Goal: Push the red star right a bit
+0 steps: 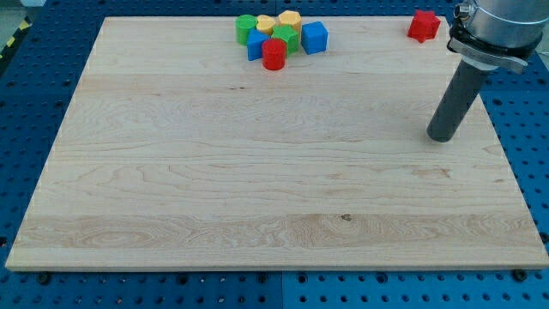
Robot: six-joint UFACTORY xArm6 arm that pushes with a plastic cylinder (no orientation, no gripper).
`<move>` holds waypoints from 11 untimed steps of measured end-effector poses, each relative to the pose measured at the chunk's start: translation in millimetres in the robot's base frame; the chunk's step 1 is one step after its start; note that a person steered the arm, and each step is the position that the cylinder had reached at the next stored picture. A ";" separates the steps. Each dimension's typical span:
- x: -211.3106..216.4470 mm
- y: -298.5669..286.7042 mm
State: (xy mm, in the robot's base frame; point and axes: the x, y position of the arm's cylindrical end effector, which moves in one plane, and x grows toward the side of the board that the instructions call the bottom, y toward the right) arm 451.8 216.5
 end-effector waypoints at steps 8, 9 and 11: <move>-210.7 -85.0; -259.3 -72.1; -252.1 18.4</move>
State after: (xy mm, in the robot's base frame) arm 199.8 235.0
